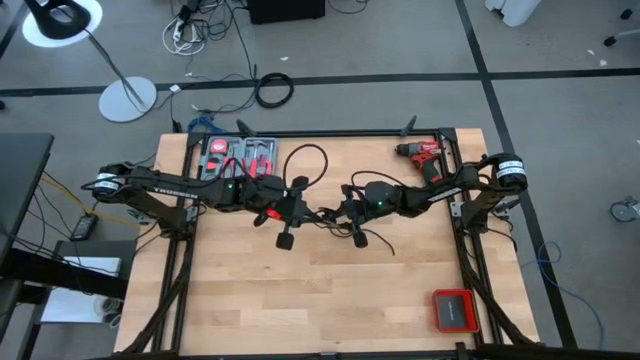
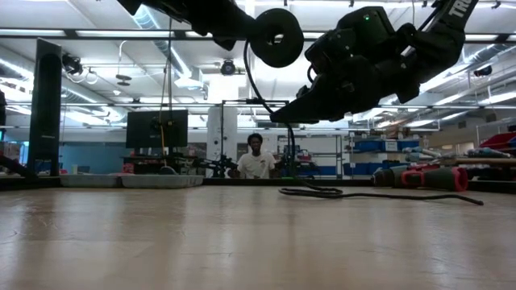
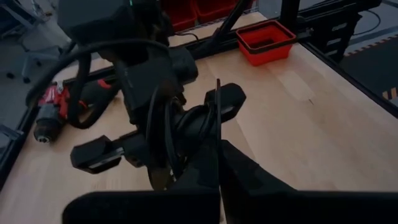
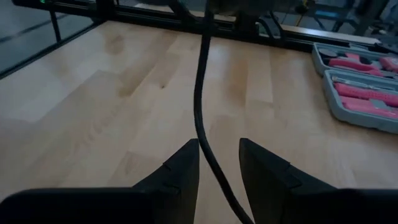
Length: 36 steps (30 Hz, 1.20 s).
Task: Coil cords
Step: Uncoil the black wire from the black spool
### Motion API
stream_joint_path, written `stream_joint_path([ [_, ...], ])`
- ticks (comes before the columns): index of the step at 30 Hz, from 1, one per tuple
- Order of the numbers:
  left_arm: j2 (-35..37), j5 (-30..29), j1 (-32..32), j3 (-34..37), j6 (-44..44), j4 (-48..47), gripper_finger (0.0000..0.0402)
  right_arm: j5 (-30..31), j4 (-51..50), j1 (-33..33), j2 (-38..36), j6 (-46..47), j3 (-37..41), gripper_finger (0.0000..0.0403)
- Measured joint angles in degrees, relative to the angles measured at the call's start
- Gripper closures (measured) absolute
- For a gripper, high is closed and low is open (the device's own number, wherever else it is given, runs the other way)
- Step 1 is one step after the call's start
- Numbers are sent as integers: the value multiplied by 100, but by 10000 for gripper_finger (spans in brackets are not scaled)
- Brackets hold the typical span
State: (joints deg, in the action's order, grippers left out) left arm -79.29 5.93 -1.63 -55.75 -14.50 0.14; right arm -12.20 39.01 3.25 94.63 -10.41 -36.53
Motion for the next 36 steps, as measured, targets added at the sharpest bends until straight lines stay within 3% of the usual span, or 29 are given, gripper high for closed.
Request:
stream_joint_path([
  [10, 0, 5, -4, 0, -24, 209, 401, 188, -26, 7, -2, -28, 0, 297],
  [19, 0, 15, -4, 4, -16, 301, 401, 213, -219, 18, -4, -22, 0, 392],
  [30, 0, 339, -4, 4, 130, 61, 401, 251, -241, 221, -4, 234, 0, 398],
  [36, 0, 409, -4, 4, 206, -373, 401, 664, 164, 249, -144, 279, 0, 399],
])
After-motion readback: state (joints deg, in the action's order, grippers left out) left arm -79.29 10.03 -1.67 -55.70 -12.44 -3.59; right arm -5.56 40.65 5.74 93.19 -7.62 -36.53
